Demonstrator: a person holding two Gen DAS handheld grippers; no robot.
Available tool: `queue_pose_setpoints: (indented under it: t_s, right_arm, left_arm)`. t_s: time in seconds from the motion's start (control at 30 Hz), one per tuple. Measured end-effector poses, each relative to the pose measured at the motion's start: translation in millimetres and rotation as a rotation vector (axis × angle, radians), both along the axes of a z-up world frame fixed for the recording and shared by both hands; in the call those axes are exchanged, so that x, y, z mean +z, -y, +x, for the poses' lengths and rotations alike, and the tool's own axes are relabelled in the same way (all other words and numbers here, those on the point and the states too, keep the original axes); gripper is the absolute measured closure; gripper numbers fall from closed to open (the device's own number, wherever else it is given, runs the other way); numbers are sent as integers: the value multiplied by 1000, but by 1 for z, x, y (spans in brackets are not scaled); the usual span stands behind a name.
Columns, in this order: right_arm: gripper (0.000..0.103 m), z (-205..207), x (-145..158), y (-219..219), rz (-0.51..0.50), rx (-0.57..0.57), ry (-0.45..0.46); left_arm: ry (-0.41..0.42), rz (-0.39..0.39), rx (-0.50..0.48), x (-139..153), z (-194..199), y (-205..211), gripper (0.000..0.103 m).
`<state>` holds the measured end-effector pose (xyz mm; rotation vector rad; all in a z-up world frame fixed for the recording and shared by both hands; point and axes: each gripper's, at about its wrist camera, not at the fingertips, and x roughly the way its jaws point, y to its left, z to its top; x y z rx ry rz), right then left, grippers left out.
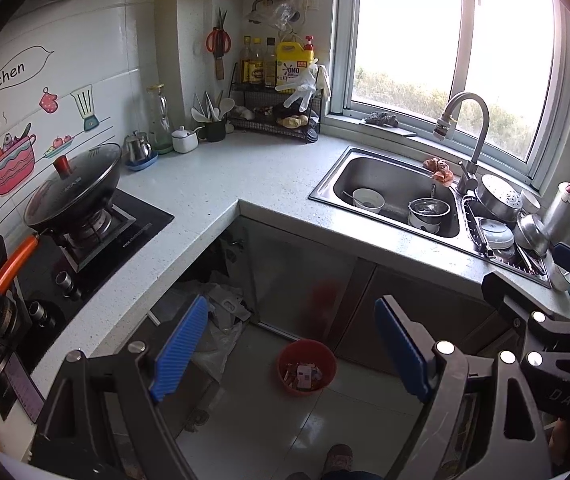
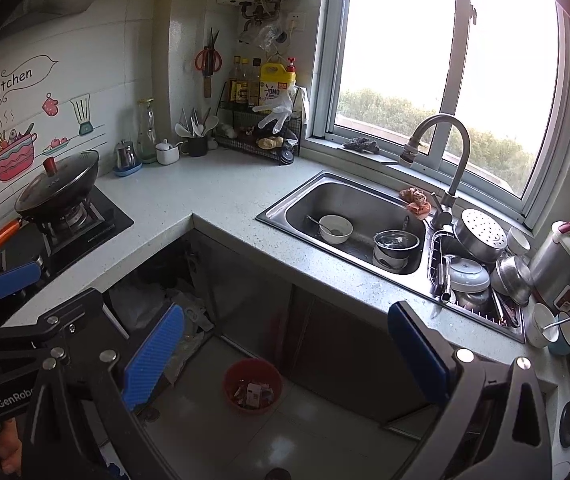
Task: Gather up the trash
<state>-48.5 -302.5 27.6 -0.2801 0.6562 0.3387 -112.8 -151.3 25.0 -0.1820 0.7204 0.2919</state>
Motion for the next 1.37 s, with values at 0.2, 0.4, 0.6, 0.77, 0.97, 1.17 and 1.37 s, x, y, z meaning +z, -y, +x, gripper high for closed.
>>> queue_pose_setpoints:
  t_s: [0.2, 0.4, 0.6, 0.77, 0.97, 1.17, 1.37]
  right_arm:
    - [1, -1, -1, 0, -13, -15, 9]
    - [1, -2, -3, 1, -21, -25, 0]
    - [1, -1, -7, -2, -24, -21, -12]
    - [1, -2, -11, -6, -31, -13, -30]
    - [1, -3, -15, -10, -38, -6, -42]
    - [1, -4, -17, -14, -44, -4, -51]
    - [1, -3, -21, -16, -50, -7, -65]
  left_arm:
    - [-2, -1, 0, 2, 0, 1, 19]
    - [-12, 8, -1, 1, -2, 3, 19]
    - [-25, 19, 14, -2, -6, 2, 19]
    - [-39, 12, 22, -6, -9, -1, 19]
    - [-49, 5, 30, -10, -13, -3, 19]
    - [-56, -2, 29, -14, -14, -7, 19]
    - [-64, -7, 28, -17, -14, -10, 19]
